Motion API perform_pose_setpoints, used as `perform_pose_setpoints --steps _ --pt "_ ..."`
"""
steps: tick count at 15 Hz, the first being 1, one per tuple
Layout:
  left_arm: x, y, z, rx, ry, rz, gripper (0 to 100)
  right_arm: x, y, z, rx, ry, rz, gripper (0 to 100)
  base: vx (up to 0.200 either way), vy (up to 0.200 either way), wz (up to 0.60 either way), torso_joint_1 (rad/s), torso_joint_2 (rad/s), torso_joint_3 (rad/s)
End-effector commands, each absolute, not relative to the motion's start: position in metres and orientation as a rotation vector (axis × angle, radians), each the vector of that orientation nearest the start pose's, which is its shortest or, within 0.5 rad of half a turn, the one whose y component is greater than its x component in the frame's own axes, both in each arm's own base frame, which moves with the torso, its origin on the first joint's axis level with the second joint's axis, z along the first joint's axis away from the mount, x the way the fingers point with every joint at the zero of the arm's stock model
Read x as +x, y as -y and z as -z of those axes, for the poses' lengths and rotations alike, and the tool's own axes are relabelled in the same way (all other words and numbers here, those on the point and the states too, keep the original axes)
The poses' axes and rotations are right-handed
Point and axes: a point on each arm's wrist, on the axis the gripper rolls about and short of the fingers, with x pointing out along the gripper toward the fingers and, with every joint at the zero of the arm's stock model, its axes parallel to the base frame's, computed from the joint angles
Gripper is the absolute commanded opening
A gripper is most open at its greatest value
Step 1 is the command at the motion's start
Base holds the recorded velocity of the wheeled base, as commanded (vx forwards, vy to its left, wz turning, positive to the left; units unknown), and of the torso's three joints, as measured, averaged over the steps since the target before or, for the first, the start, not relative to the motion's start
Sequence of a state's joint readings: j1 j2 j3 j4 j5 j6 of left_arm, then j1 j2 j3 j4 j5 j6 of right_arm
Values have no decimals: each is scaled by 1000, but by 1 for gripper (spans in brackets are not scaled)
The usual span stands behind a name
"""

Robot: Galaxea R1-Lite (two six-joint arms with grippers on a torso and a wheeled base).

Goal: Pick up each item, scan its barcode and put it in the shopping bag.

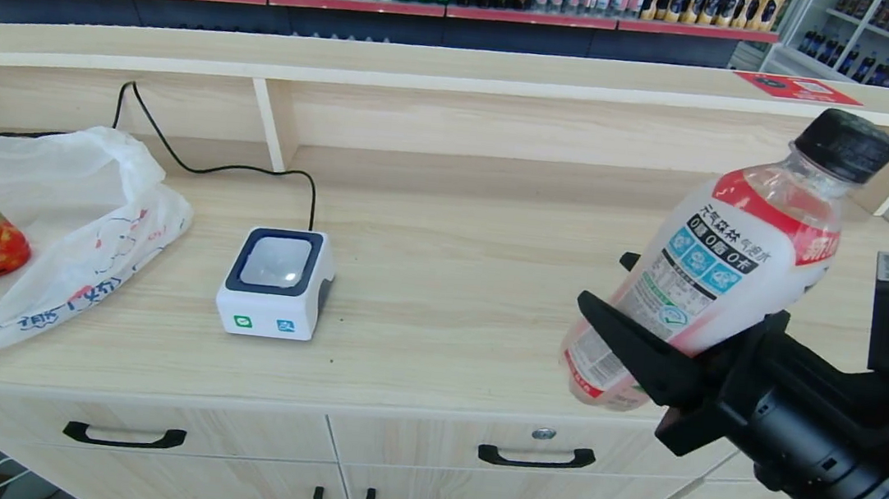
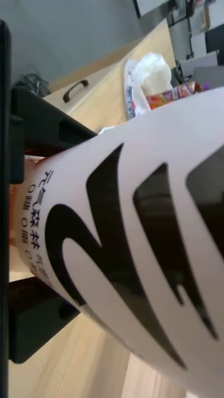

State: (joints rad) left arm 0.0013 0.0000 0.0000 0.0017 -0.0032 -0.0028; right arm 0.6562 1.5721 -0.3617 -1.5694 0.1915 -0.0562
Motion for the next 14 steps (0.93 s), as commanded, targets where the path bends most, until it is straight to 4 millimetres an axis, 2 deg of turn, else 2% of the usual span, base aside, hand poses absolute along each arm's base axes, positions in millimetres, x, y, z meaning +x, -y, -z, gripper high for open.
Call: perform_pose_setpoints --steps 1,5,11,14 --pt "-23 0 -75 -3 -2 2 0 191 -130 -201 -10 403 -744 0 0 0 0 0 0 0" --pt "-23 0 -75 -3 -2 2 0 213 -115 -207 -16 423 -607 0 0 0 0 0 0 0" --pt "-23 0 -75 -3 -2 2 0 222 -118 -204 5 404 -573 0 0 0 0 0 0 0" --pt "-23 0 -75 -3 -2 2 0 228 -118 -204 4 405 -564 0 -200 0 0 12 4 -1"
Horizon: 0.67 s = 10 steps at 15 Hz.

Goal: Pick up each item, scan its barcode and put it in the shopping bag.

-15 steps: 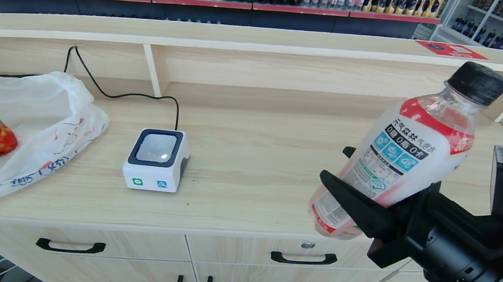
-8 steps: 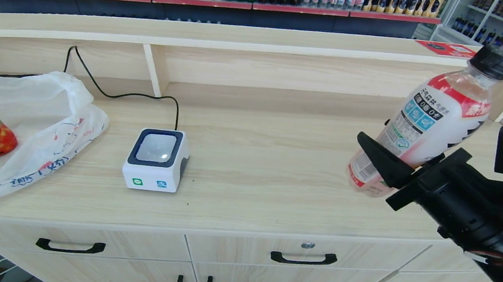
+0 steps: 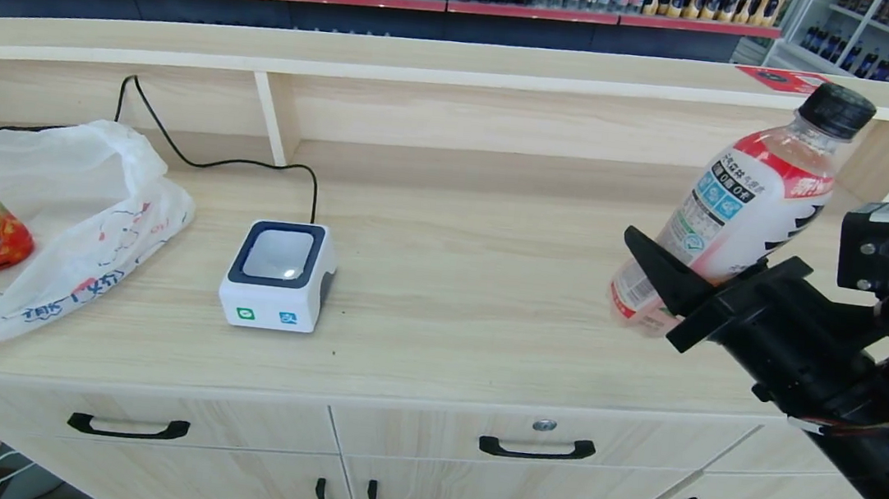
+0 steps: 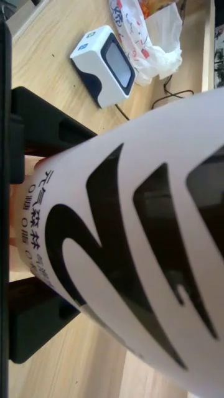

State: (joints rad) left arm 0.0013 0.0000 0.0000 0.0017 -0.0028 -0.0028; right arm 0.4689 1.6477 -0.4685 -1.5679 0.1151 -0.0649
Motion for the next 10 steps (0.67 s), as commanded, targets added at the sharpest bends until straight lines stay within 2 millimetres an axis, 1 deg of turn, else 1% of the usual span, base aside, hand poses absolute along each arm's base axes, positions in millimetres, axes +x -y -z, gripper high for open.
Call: perform_pose_setpoints --steps 1,6,10 --pt "-23 0 -75 -3 -2 2 0 228 -118 -203 10 398 -565 0 0 0 0 0 0 0" --pt "-23 0 -75 -3 -2 2 0 233 -120 -198 13 380 -568 0 0 0 0 0 0 0" --pt "-23 0 -75 -3 -2 2 0 233 -120 -201 17 388 -566 0 0 200 0 2 1 1"
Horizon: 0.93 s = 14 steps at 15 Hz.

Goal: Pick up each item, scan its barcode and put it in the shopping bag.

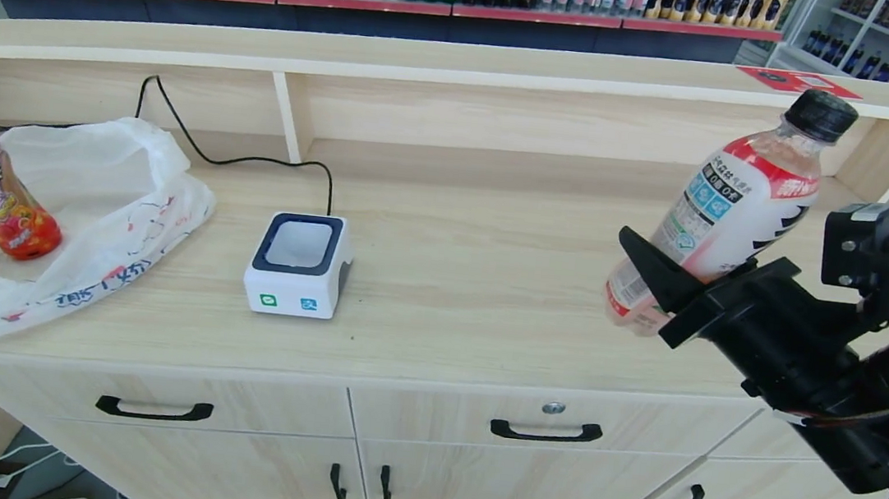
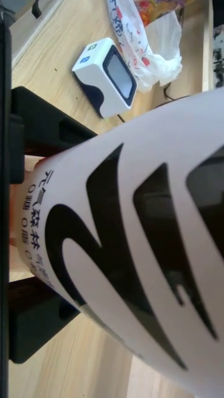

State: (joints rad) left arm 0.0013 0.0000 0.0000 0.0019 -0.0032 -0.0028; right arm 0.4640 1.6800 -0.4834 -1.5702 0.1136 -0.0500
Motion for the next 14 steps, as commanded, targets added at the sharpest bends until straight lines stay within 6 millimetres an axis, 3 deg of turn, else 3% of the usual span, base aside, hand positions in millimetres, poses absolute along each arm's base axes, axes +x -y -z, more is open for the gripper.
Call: perform_pose_setpoints --steps 1,14 --pt "-23 0 -75 -3 -2 2 0 234 -121 -200 18 385 -567 0 0 200 0 22 7 2" --pt "-23 0 -75 -5 -2 2 0 239 -123 -194 22 361 -569 0 0 200 0 2 3 3"
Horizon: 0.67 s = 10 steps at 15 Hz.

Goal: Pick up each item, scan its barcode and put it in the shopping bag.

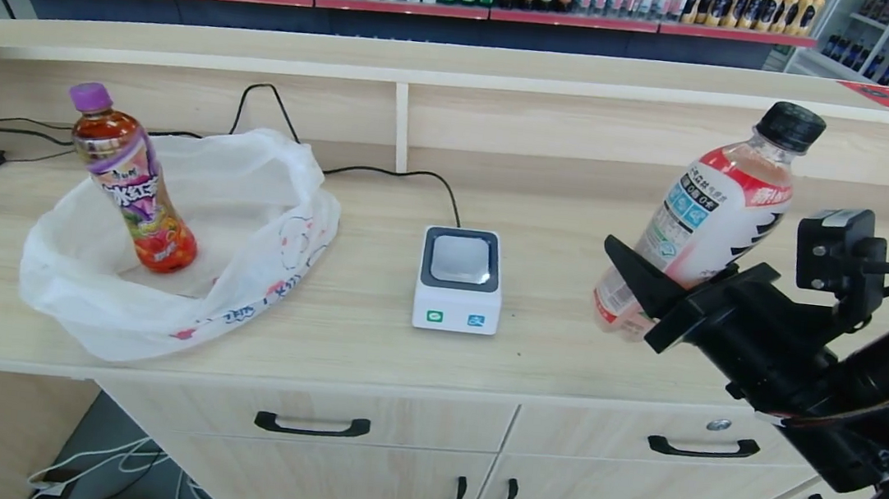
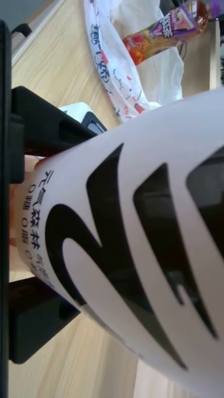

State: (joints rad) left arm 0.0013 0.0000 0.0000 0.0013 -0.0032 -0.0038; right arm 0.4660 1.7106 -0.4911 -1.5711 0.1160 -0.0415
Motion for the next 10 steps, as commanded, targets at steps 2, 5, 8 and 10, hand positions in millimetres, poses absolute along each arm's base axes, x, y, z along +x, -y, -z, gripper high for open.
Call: perform_pose_setpoints --steps 2,5,8,10 --pt "-23 0 -75 -5 -2 2 0 239 -123 -194 22 361 -569 0 0 200 0 5 7 2" --pt "-23 0 -75 -5 -2 2 0 240 -124 -193 21 358 -570 0 0 67 0 1 1 1" --pt "-23 0 -75 -3 -2 2 0 239 -123 -194 22 361 -569 0 0 0 0 0 0 0" --pt "-23 0 -75 -3 -2 2 0 238 -124 -198 19 378 -572 0 0 0 0 0 0 0"
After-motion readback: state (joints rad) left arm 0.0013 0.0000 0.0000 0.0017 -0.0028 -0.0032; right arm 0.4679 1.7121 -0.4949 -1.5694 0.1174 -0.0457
